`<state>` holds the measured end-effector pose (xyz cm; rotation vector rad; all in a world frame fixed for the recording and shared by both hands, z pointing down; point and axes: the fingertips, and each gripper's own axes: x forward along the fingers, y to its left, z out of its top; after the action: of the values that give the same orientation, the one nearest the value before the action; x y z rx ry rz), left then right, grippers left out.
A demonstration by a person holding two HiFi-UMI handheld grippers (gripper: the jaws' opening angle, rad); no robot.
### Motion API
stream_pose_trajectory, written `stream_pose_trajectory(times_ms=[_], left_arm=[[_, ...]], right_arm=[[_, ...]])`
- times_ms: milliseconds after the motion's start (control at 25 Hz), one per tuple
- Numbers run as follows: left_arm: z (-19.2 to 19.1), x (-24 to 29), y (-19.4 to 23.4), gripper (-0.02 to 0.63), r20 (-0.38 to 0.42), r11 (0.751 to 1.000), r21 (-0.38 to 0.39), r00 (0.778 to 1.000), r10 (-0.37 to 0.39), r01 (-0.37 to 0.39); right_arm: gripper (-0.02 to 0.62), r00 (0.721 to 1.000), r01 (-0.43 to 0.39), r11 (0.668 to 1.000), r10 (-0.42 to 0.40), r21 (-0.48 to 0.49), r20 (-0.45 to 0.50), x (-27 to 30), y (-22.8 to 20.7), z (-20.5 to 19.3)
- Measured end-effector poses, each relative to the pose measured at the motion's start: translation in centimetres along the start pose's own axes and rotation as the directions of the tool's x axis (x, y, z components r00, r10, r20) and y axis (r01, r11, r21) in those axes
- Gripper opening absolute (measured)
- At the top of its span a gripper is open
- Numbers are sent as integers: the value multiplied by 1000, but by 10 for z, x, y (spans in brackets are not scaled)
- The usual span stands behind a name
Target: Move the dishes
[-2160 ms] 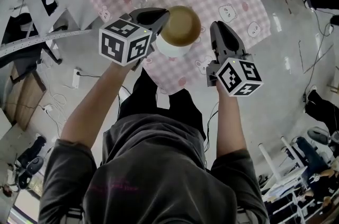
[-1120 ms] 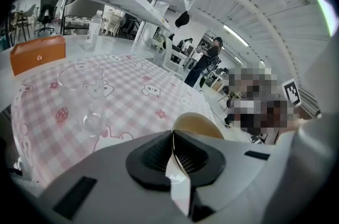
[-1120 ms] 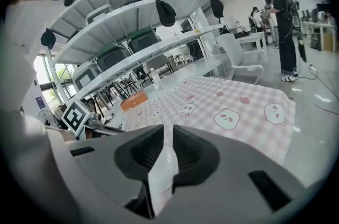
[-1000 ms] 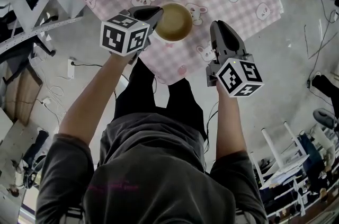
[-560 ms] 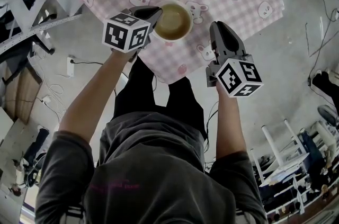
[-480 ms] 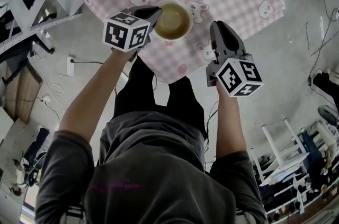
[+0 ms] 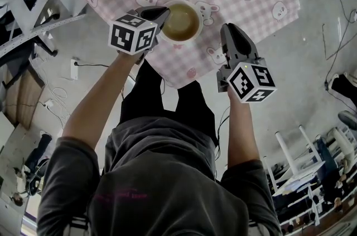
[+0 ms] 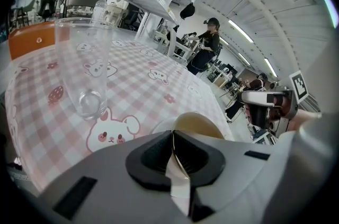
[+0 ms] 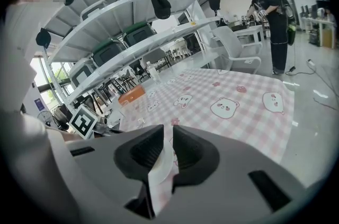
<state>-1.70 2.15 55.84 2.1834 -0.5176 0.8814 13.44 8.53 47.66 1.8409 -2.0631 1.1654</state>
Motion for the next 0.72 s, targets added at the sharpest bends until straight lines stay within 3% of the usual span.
stream_pose_trajectory(times_ms=[480,720], left_arm=[[2,1,-2,21,-22,1000,23,1000,-4,4],[4,-2,-6,66,-31,1000,30,999,-5,6]], right_arm=[[60,1000,-6,1000,6,-1,-2,3,-1,8],[60,1000,-12,1000,12,-6,0,2,0,15]])
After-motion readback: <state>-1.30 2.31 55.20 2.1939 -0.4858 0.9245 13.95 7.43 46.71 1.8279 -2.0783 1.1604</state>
